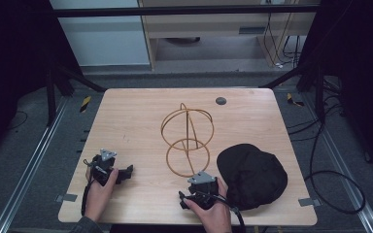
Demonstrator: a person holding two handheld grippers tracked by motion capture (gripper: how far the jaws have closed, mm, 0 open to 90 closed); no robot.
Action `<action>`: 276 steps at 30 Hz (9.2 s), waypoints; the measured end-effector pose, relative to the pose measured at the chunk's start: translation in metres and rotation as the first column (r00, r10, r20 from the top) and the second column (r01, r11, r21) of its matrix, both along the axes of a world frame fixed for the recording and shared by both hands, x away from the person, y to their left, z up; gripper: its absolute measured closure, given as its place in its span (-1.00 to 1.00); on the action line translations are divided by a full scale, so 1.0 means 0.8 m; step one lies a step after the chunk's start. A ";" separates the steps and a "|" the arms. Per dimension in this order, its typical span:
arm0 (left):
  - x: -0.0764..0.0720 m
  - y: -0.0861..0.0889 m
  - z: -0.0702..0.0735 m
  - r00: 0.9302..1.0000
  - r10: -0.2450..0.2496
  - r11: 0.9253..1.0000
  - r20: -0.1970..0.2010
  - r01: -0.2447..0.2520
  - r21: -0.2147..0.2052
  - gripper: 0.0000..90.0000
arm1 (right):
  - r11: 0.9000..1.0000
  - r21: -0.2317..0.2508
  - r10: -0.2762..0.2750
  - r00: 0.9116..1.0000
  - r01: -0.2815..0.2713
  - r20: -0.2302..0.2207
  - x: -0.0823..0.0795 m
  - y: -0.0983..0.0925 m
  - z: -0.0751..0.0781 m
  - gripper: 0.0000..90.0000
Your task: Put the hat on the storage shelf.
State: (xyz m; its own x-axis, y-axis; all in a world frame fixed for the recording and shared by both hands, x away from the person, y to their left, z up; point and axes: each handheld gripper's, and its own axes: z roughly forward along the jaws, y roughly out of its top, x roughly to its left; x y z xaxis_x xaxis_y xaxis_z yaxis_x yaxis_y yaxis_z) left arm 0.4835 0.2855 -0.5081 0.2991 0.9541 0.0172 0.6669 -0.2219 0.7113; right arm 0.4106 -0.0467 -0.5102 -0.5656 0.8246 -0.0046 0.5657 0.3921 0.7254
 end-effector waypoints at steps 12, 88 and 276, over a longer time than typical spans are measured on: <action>-0.004 0.000 0.000 1.000 -0.003 1.000 0.000 0.003 0.002 -1.00 | 0.994 -0.106 0.042 0.998 -0.036 0.051 -0.020 -0.021 0.094 -0.78; -0.005 -0.005 0.000 0.999 -0.037 0.999 -0.001 0.037 0.002 -1.00 | 0.996 -0.084 -0.059 0.975 0.042 -0.216 0.023 -0.267 0.223 0.90; -0.005 -0.005 0.000 0.999 -0.041 0.999 0.000 0.041 0.002 -1.00 | 0.993 0.028 0.114 0.993 -0.114 -0.020 0.093 -0.050 0.353 0.89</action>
State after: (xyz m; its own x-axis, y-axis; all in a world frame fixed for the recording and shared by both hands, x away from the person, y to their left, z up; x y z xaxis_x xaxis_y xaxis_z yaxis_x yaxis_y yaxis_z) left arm 0.4795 0.2818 -0.5081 0.3384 0.9408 0.0188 0.6573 -0.2506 0.7107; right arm 0.4853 -0.0866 -0.2277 -0.6557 0.7544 0.0297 0.5342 0.4358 0.7244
